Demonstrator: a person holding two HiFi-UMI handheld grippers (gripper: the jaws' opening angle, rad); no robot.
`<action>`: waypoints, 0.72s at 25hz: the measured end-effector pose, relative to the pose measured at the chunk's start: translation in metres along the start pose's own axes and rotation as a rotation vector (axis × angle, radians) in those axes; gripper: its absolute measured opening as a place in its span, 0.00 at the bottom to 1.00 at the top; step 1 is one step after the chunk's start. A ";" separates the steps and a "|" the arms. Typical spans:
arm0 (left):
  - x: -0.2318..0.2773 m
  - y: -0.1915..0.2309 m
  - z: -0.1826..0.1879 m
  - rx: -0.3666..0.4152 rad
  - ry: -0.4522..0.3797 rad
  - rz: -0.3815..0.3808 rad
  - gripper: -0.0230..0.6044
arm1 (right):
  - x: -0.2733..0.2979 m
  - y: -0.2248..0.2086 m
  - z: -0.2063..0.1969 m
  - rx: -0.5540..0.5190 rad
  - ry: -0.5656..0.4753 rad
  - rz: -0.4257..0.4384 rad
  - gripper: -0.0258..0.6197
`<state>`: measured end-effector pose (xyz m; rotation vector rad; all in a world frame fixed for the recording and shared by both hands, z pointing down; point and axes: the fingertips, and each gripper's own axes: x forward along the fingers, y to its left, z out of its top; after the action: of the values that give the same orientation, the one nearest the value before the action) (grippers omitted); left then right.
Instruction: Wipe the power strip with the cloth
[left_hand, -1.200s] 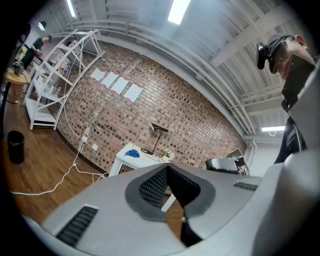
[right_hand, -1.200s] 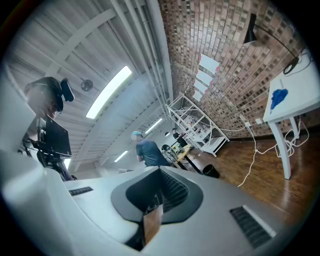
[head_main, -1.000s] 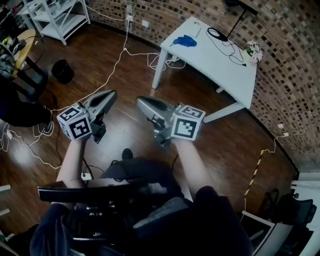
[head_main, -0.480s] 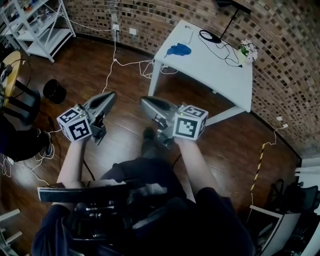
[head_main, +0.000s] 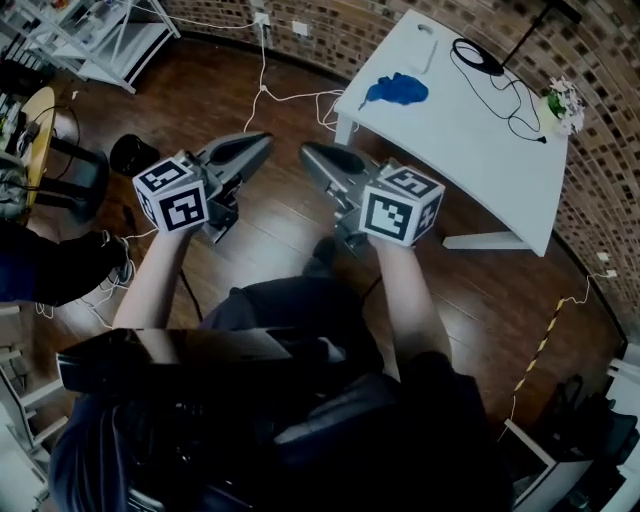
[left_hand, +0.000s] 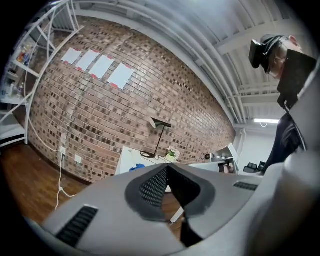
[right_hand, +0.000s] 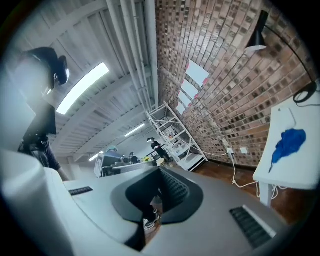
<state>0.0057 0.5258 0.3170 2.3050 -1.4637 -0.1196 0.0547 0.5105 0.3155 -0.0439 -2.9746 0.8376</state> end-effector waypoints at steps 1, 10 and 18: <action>0.014 0.008 0.006 0.005 0.011 0.005 0.05 | 0.003 -0.014 0.006 -0.013 0.009 -0.004 0.02; 0.116 0.048 0.044 0.035 0.065 -0.029 0.05 | -0.008 -0.120 0.049 0.001 0.003 -0.099 0.02; 0.203 0.071 0.052 0.091 0.155 -0.183 0.05 | -0.042 -0.194 0.078 0.043 -0.093 -0.293 0.02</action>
<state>0.0214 0.3055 0.3247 2.4573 -1.2048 0.0745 0.0898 0.3025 0.3484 0.4328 -2.9398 0.8839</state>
